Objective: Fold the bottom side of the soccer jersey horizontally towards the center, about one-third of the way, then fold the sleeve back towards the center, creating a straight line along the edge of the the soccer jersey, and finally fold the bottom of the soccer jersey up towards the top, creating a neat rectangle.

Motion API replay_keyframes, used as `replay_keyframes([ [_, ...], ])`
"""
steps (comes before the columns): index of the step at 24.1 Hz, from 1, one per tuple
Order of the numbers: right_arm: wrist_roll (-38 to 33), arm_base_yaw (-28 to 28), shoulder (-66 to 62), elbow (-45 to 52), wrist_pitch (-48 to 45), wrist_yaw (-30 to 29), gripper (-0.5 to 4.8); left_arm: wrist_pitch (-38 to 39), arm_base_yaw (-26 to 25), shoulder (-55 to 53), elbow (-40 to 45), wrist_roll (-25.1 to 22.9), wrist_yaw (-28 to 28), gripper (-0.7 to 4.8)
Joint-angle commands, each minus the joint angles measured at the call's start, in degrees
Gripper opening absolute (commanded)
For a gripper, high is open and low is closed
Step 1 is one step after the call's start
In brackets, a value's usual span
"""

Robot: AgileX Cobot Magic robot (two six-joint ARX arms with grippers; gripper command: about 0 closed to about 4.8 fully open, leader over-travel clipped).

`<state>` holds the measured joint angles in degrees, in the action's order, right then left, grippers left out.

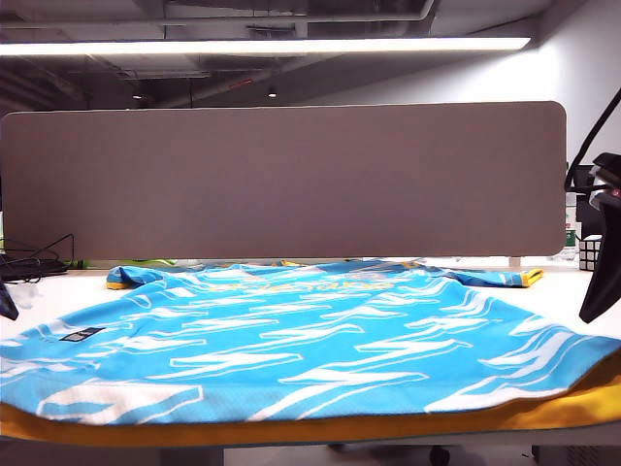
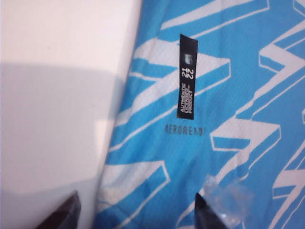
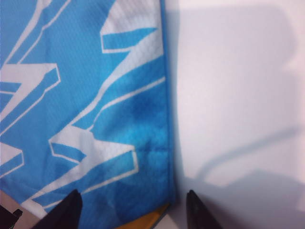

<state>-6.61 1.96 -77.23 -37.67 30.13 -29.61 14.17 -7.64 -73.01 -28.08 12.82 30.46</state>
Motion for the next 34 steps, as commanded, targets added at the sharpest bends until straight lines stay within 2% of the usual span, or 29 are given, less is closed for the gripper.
replay_keyframes([
  [1, -0.55, -0.07, -0.09, -0.09, -0.07, -0.72, 2.99, 3.82, 0.02, -0.26, 0.26, -0.39, -0.79, 3.05],
  [6, -0.92, -0.13, -0.11, 0.02, -0.26, -2.10, 2.99, 6.88, 0.09, -0.37, 0.28, -3.02, -0.81, 3.05],
  [13, -1.70, -0.48, -0.11, 0.90, -1.01, -2.05, 2.99, 7.17, 0.79, -1.95, 0.28, -3.06, -0.24, 3.05],
  [17, -2.45, -0.48, -0.96, 3.13, -3.08, -2.40, 2.99, 6.69, 3.17, -5.35, 0.28, -3.19, -0.28, 3.05],
  [23, -6.45, -0.48, -4.39, 6.03, -10.54, -9.25, 2.97, 5.14, 6.38, -7.19, 0.28, -2.93, -1.03, 3.05],
  [26, -7.30, -1.20, -5.07, 7.13, -12.39, -9.31, 2.89, 4.50, 6.36, -7.19, 0.26, -2.89, -1.05, 2.95],
  [28, -7.30, -1.79, -5.09, 7.15, -12.55, -8.85, 2.45, 4.15, 6.36, -7.19, 0.28, -2.91, -1.07, 2.47],
  [29, -7.34, -2.23, -5.07, 7.15, -13.11, -8.94, 1.99, 3.74, 6.38, -7.19, 0.28, -2.91, -1.01, 2.00],
  [30, -7.54, -2.86, -5.09, 7.15, -13.84, -8.90, 1.39, 2.93, 6.38, -7.19, 0.31, -2.89, -0.33, 1.24],
  [31, -8.07, -3.37, -5.09, 7.15, -14.32, -8.90, 1.08, 2.25, 6.38, -7.19, 0.31, -2.86, 0.59, 0.77],
  [34, -9.57, -4.83, -5.07, 7.15, -16.04, -8.90, 0.09, -0.04, 6.36, -7.19, 0.31, -2.16, 3.26, -0.08],
])
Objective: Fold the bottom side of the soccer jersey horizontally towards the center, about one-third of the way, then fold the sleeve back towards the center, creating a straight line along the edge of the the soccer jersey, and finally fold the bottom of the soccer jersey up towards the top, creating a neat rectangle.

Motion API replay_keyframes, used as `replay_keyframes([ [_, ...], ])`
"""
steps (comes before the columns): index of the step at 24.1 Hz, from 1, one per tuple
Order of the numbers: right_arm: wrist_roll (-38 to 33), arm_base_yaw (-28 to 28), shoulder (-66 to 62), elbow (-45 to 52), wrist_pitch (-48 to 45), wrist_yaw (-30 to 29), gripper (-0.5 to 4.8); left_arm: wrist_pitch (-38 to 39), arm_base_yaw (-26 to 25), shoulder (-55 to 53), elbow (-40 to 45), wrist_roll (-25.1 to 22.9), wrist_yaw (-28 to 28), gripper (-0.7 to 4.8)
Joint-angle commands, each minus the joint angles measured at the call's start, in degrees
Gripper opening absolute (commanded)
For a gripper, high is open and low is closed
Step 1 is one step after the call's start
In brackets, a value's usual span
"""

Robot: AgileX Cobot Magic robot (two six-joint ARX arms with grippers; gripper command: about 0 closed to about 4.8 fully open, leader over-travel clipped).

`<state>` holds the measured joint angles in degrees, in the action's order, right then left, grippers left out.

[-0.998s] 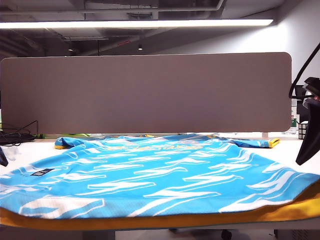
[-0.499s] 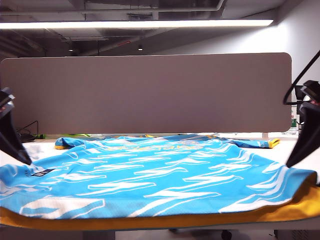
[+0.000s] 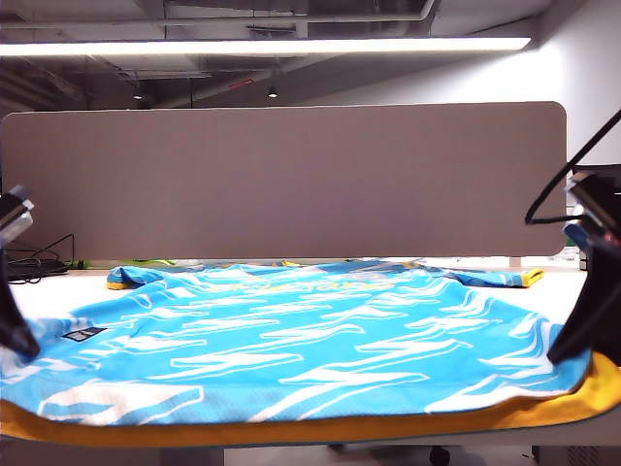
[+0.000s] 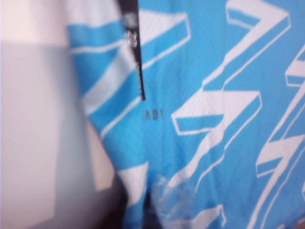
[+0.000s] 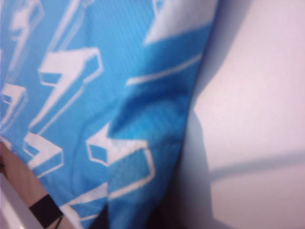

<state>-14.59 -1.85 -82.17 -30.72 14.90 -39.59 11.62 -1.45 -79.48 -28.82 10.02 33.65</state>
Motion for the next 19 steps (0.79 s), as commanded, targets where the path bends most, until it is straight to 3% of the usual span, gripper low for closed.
replay_keyframes([
  [1, -1.88, -1.51, -0.13, 0.17, -1.29, 1.03, -0.09, 1.79, 0.17, -0.72, 1.03, 1.36, 0.77, -0.06],
  [5, -2.51, -3.56, 1.77, 0.17, 0.50, 0.85, -0.09, 1.55, -0.17, 0.92, 1.05, 5.88, 1.36, -0.06],
  [9, -1.18, -4.22, 10.69, 0.17, 9.88, 1.18, -0.09, 7.78, -0.09, 8.11, 1.05, 8.09, 1.88, -0.06],
  [12, -0.98, -4.37, 21.09, 0.13, 17.94, 0.13, -0.09, 18.56, 0.00, 17.77, 1.07, 8.85, 11.32, -0.06],
  [16, -1.66, -4.52, 34.21, 0.11, 28.57, -1.27, -0.09, 29.22, 0.09, 30.16, 1.07, 8.85, 11.63, -0.06],
  [18, -5.70, -4.52, 43.01, 0.09, 31.89, -1.40, -0.09, 36.70, 0.17, 40.61, 1.07, 9.18, 11.32, -0.06],
  [19, -8.94, -4.59, 47.23, 0.09, 32.44, -1.92, -0.09, 39.45, -0.02, 47.32, 1.05, 11.67, 10.23, -0.06],
])
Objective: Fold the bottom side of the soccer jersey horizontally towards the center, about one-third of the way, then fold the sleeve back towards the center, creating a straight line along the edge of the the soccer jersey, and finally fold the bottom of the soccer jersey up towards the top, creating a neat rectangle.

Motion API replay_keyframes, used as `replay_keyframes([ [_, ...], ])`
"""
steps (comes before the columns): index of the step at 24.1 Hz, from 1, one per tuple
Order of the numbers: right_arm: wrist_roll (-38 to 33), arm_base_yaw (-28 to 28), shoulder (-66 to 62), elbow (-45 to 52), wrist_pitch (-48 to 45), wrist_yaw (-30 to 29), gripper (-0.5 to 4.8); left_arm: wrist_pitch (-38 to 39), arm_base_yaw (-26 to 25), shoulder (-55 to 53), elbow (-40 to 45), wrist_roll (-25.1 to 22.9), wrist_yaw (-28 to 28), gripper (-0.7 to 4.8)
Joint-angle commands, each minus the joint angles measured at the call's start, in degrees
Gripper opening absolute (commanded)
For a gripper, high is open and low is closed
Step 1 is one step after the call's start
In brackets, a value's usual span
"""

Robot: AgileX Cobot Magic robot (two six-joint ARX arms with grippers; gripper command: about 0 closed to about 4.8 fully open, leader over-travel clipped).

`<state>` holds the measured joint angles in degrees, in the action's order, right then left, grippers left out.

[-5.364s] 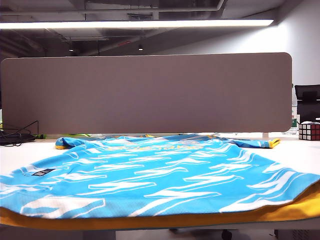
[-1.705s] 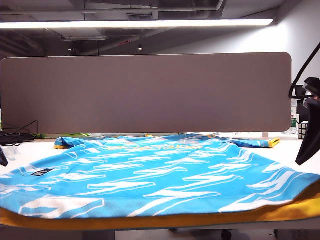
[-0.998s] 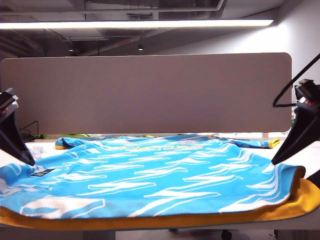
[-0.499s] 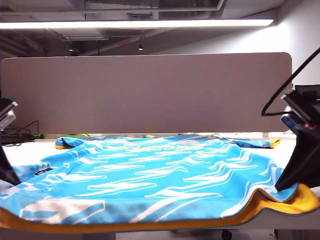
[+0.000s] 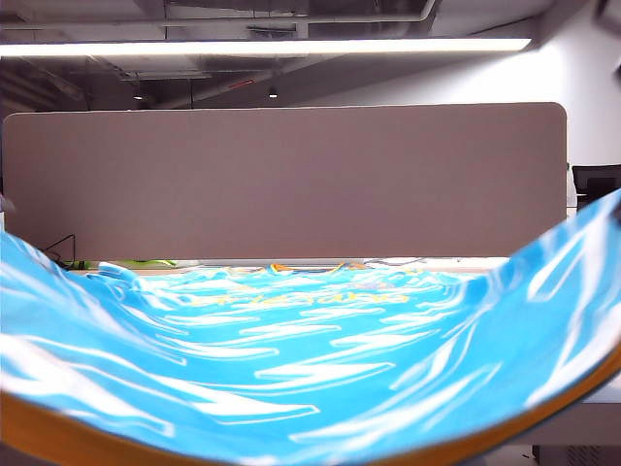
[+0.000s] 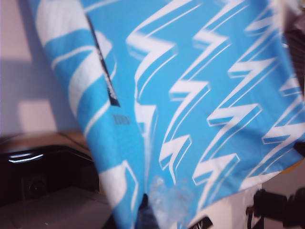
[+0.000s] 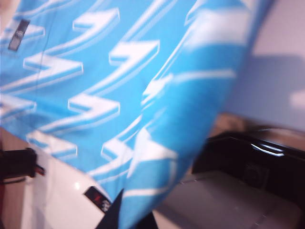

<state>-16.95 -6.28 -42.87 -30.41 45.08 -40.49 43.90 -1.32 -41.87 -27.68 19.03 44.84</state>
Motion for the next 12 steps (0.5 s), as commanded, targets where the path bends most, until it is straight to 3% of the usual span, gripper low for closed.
replay_keyframes([
  [1, -9.70, -0.15, 12.79, -0.22, 2.45, -0.63, -0.09, 7.52, -0.22, 16.22, -0.09, 6.19, -1.95, -0.06],
  [3, -12.37, -0.13, 16.37, -0.22, 1.31, 0.81, -0.09, 3.98, -0.22, 22.51, -0.07, 11.89, -3.02, -0.06],
  [6, -17.05, -0.13, 16.37, -0.22, -10.45, 3.69, -0.09, -9.73, -0.35, 23.41, -0.07, 17.94, -6.05, -0.06],
  [9, -18.64, 0.02, 8.57, -0.79, -22.05, 4.17, -0.09, -21.51, -0.35, 14.21, -0.11, 18.86, -6.49, -0.06],
  [12, -17.51, 0.17, -8.26, -4.87, -35.28, 4.59, -0.09, -40.46, -0.35, -4.44, -0.57, 20.31, -6.84, -0.06],
])
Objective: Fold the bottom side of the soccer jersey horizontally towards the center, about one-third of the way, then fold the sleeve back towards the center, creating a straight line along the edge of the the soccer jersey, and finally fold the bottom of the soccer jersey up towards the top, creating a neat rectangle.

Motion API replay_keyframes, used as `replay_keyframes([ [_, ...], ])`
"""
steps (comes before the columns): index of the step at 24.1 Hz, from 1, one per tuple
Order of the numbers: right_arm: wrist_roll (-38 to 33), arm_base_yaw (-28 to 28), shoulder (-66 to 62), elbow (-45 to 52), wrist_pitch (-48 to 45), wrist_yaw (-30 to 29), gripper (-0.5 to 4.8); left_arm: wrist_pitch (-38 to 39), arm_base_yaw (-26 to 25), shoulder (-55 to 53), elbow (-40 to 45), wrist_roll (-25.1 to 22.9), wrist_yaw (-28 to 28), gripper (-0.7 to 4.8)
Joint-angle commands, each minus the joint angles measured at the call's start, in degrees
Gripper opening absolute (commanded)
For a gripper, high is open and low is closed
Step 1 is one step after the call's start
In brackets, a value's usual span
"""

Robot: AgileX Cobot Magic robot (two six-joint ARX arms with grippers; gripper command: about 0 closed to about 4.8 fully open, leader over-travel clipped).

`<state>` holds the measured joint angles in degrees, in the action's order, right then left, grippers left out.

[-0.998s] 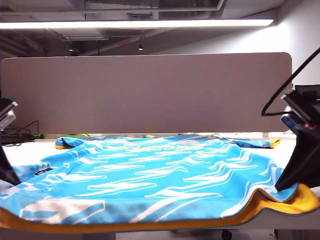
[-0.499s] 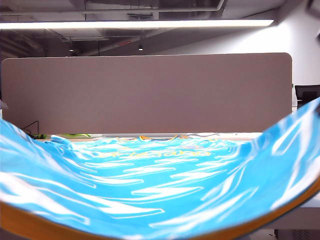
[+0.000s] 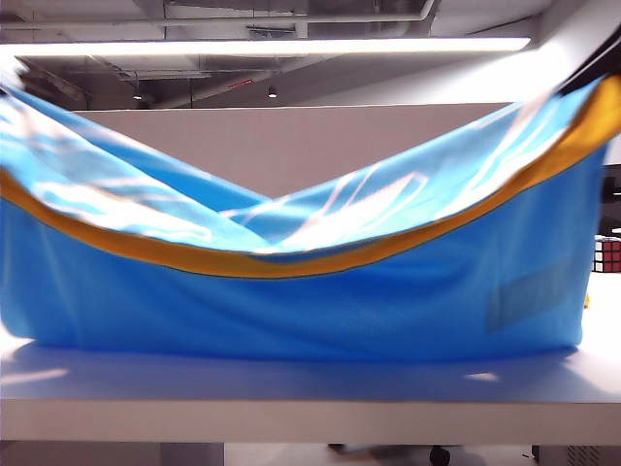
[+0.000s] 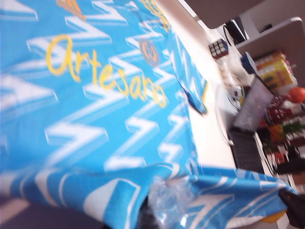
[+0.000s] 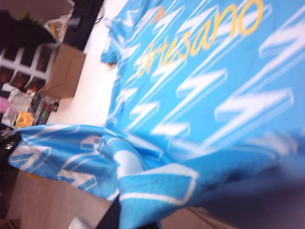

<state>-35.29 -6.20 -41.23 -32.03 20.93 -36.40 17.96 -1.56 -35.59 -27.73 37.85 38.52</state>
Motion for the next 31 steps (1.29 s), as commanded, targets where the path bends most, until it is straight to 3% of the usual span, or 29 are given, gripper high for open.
replay_keyframes([
  [1, 1.40, 0.31, -13.84, -4.76, -13.81, 0.50, -0.09, -18.21, -0.13, -15.17, -1.25, 1.79, -0.85, -0.06],
  [4, 2.82, 1.36, -31.45, -14.03, -20.06, 0.59, -0.09, -29.92, -0.11, -34.45, -8.85, 1.62, -1.44, -0.06],
  [8, 6.03, 1.86, -49.51, -26.64, -20.90, 0.37, 0.13, -34.40, 0.09, -53.57, -22.36, 0.85, -1.36, 0.12],
  [10, 7.21, 1.86, -53.20, -29.00, -22.62, 0.44, 0.96, -35.26, 0.11, -57.64, -25.24, -0.13, -1.51, 1.08],
  [13, 7.23, 3.23, -58.25, -33.44, -26.62, 0.55, 2.94, -40.44, -0.15, -63.41, -28.35, -2.64, -3.45, 3.66],
  [14, 7.30, 4.13, -58.66, -34.58, -26.86, 0.72, 2.97, -41.57, -0.52, -64.02, -28.65, -3.58, -4.81, 4.05],
  [16, 8.31, 7.72, -58.84, -37.24, -26.56, 3.50, 2.92, -42.03, -2.45, -64.26, -28.68, -9.60, -11.69, 4.08],
  [19, 8.33, 12.33, -58.90, -38.73, -25.09, 8.48, 2.65, -40.68, -5.66, -64.72, -28.74, -10.40, -15.39, 4.04],
  [25, 8.50, 16.76, -63.98, -38.95, -24.83, 9.79, 2.70, -34.88, -8.98, -71.73, -34.53, -12.57, -12.68, 4.09],
  [27, 8.52, 16.92, -66.18, -39.10, -24.11, 9.92, 2.93, -33.07, -8.90, -73.90, -36.63, -12.61, -12.59, 4.14],
  [28, 8.57, 17.07, -68.41, -39.30, -23.65, 9.79, 3.42, -32.94, -8.85, -75.21, -37.64, -12.74, -12.72, 4.29],
  [31, 10.16, 17.16, -71.23, -39.30, -22.51, 10.93, 3.52, -32.22, -8.94, -76.32, -38.03, -16.04, -16.00, 4.34],
])
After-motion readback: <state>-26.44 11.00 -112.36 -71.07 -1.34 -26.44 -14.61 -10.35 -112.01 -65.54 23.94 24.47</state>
